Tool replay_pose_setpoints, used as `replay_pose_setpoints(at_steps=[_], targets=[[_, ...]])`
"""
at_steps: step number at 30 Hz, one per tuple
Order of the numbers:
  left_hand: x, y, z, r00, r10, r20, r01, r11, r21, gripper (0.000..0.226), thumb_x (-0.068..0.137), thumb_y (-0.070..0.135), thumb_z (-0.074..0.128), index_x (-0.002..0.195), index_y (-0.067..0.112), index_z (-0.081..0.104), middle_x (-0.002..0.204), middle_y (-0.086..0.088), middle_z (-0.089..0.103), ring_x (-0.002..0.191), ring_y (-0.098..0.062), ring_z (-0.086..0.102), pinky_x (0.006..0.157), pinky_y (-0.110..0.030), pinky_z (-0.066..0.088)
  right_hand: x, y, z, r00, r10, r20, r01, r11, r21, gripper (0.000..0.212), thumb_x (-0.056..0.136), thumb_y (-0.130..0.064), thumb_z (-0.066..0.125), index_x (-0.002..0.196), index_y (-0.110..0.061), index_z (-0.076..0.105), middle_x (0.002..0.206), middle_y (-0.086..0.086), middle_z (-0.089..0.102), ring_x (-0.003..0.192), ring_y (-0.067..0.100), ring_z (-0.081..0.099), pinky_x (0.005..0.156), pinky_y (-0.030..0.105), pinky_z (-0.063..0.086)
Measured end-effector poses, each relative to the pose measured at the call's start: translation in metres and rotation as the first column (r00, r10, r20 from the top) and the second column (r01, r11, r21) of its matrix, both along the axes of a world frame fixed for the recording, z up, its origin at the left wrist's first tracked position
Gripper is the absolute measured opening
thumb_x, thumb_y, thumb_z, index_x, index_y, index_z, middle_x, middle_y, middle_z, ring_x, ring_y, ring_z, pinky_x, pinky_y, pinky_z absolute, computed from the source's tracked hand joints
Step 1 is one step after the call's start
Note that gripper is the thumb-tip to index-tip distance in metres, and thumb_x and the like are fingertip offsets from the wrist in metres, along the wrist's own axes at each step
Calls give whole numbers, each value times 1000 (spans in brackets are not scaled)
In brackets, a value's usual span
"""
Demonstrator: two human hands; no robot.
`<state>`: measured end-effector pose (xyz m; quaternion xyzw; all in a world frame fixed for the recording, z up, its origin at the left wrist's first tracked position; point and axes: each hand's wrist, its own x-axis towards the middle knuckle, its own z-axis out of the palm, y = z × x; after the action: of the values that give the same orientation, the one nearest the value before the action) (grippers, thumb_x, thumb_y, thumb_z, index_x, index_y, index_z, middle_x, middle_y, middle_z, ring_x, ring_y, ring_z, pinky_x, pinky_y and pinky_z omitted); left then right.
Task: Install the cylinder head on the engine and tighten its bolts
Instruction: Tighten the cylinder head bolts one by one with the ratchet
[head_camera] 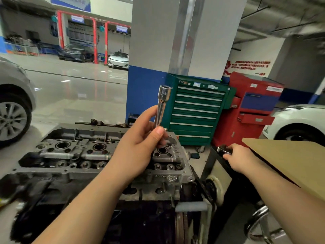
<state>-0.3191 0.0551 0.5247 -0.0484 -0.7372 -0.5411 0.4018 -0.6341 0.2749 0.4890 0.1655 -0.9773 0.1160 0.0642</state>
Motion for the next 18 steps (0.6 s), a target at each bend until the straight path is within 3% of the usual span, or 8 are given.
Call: replay_pose_setpoints(at_steps=[4, 6, 8, 10, 12, 15, 18], targets=[[0, -4, -3, 1000, -12, 17, 12, 1000, -20, 48, 103, 37, 52, 148, 55, 45, 95, 3, 70, 90, -14, 68, 85, -26, 51, 7, -3, 12, 997, 75, 31, -70, 985, -157, 29, 98, -32, 71, 121, -14, 67, 115, 14, 72, 105, 35, 66, 83, 36, 48], [0, -4, -4, 1000, -8, 14, 8, 999, -31, 48, 102, 42, 51, 148, 55, 45, 95, 5, 70, 90, -15, 68, 87, -31, 49, 19, -8, 35, 985, 160, 58, -127, 920, -371, 22, 105, -26, 61, 110, -7, 70, 101, 18, 71, 86, 33, 65, 75, 39, 50], [-1, -4, -5, 1000, -4, 13, 5, 1000, -30, 49, 101, 44, 50, 148, 56, 44, 96, 7, 70, 90, -15, 69, 88, -31, 48, 41, -16, 69, 924, 321, 209, -78, 691, -719, 27, 110, -23, 49, 104, -2, 66, 86, 18, 66, 66, 24, 57, 59, 38, 47], [-1, -4, -5, 1000, -3, 13, 3, 1000, -27, 49, 101, 45, 50, 148, 57, 44, 96, 8, 70, 90, -15, 69, 90, -32, 48, 71, -27, 106, 775, 552, 306, 5, 480, -877, 28, 111, -26, 46, 108, -3, 62, 77, 12, 61, 60, 20, 51, 53, 34, 42], [-2, -4, -5, 1000, 4, 7, -4, 1000, -23, 48, 100, 47, 50, 146, 59, 45, 96, 8, 71, 91, -15, 70, 90, -33, 48, 102, -37, 137, 714, 652, 254, -74, 432, -899, 23, 107, -31, 55, 105, -9, 61, 75, 10, 60, 57, 18, 50, 50, 33, 40], [-3, -3, -4, 1000, 17, 1, -17, 999, -28, 47, 99, 46, 50, 143, 62, 46, 97, 9, 71, 90, -13, 70, 87, -25, 50, 142, -51, 177, 755, 654, 53, -268, 382, -884, 19, 104, -27, 63, 105, -7, 62, 77, 10, 62, 56, 15, 49, 46, 30, 40], [-3, -3, -5, 1000, 21, 7, -20, 999, -25, 47, 100, 42, 51, 142, 63, 46, 97, 12, 71, 90, -12, 70, 83, -16, 52, 173, -58, 211, 629, 774, 77, -291, 326, -899, 23, 107, -29, 55, 108, -6, 57, 77, 10, 60, 59, 16, 47, 45, 27, 37]])
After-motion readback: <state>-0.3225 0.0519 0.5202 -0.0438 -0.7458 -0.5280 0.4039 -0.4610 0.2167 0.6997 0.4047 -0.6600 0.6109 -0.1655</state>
